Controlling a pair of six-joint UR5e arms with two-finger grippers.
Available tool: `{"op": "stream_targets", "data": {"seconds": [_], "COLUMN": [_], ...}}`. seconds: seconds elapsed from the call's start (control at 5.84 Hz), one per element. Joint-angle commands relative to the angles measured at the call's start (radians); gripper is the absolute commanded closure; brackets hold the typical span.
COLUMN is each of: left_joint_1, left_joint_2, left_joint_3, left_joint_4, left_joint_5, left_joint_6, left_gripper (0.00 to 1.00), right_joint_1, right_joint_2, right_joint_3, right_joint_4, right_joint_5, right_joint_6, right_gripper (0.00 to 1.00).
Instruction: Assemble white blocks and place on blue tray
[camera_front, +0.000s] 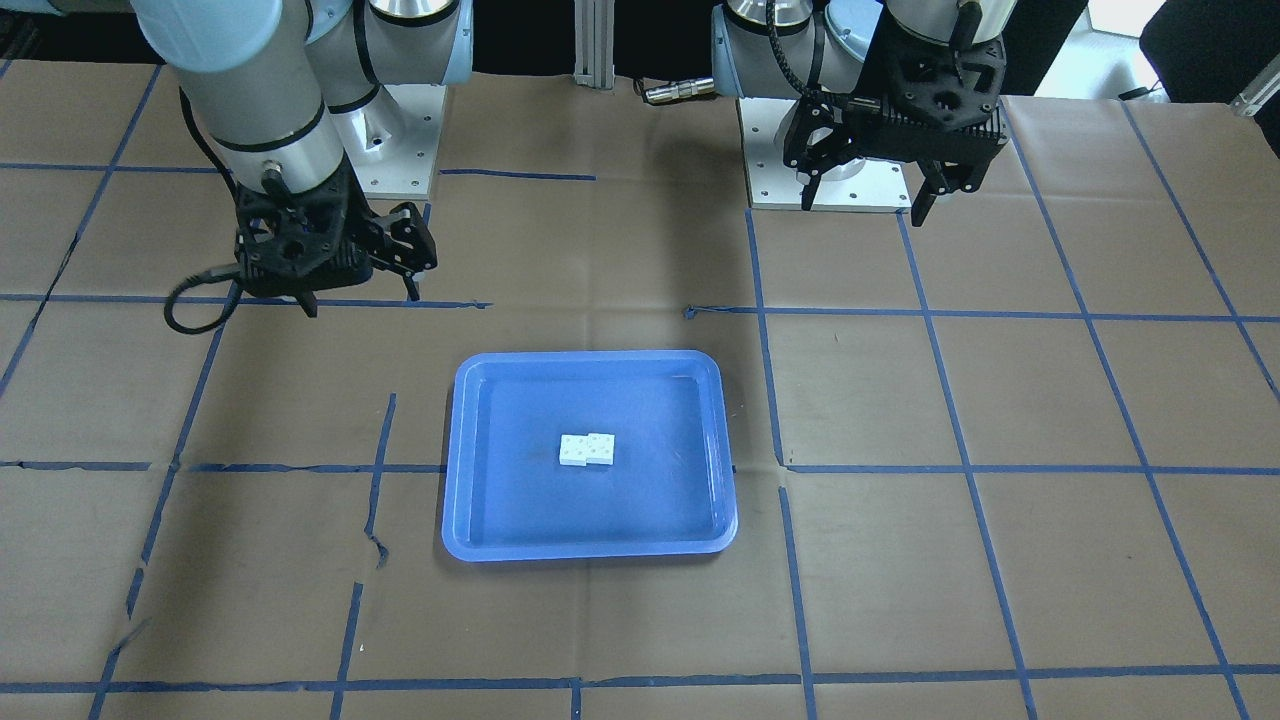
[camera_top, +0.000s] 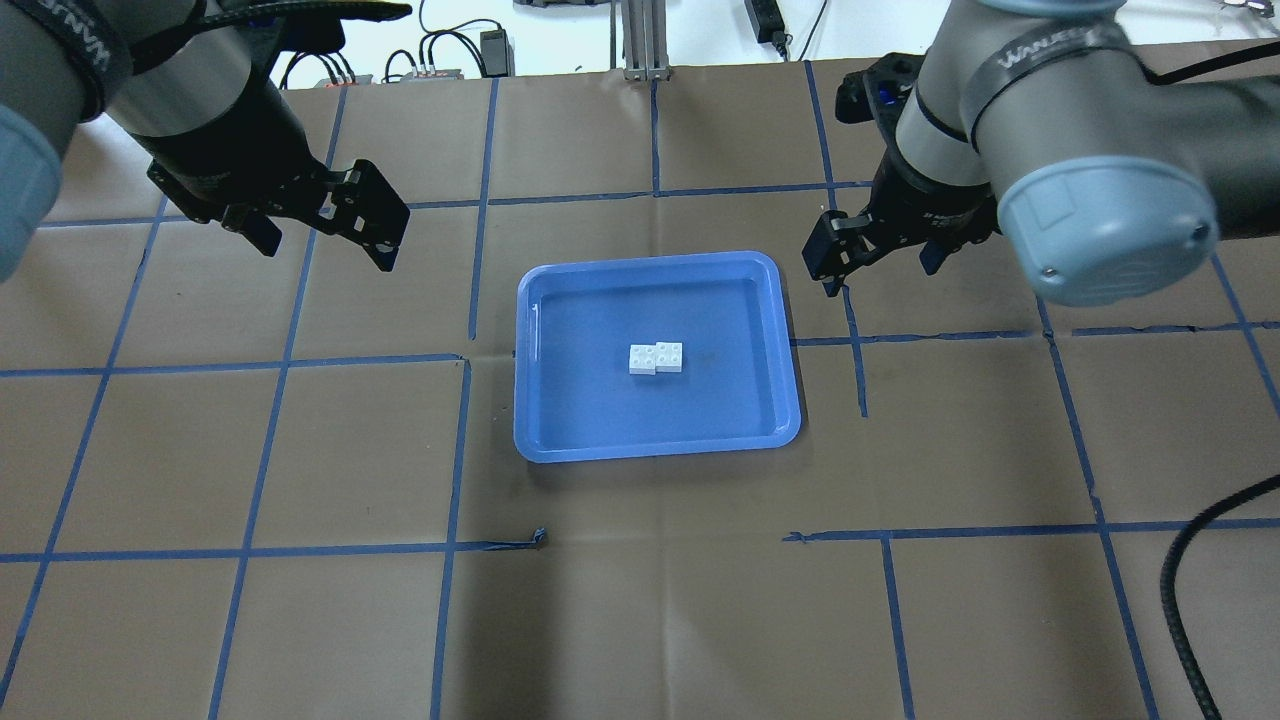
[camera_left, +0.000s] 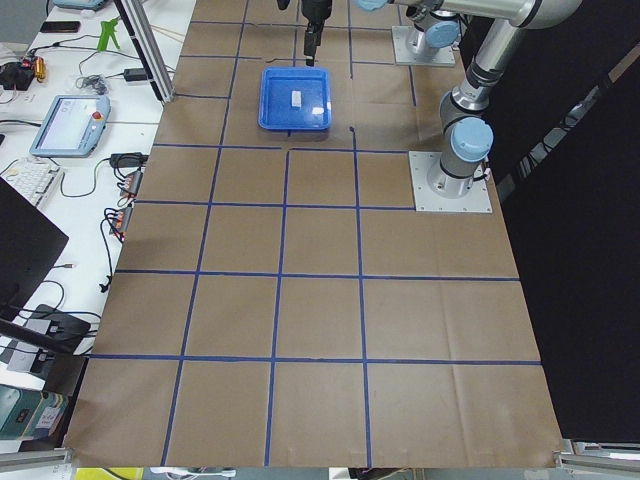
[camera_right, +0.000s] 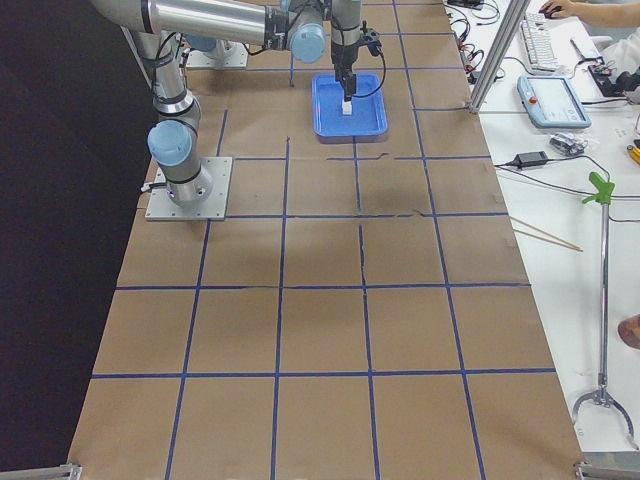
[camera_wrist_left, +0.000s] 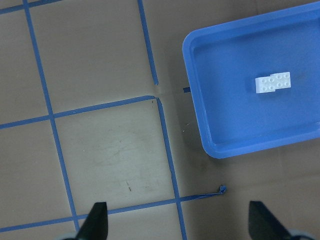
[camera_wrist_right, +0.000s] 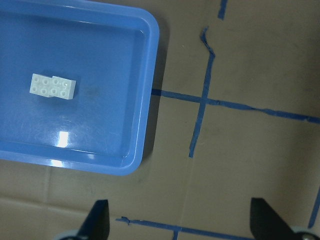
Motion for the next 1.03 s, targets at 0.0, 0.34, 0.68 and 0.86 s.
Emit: {"op": "stream_targets", "data": {"seconds": [0.0,0.34,0.68,0.86], "left_joint_1": [0.0,0.0,0.0,0.0], "left_joint_2": [0.001,0.001,0.001,0.001], "left_joint_3": [0.001,0.001,0.001,0.001], "left_joint_4": [-0.001,0.0,0.0,-0.001], "left_joint_5": [0.0,0.0,0.0,0.0], "left_joint_6": [0.0,0.0,-0.001,0.0], "left_gripper": [0.01,0.01,0.01,0.01], "right_joint_1": [-0.009,-0.013,-0.013,-0.013], "right_joint_2": [-0.039,-0.034,-0.033,-0.033], "right_joint_3": [-0.107,-0.155,-0.154,-0.154], "right_joint_4": [0.192,0.242,0.234,0.234], "right_joint_5": [-0.006,-0.006,-0.008,-0.008], "right_joint_6": [0.146,0.145,0.147,0.147], "right_gripper": [0.0,0.0,0.0,0.0]}}
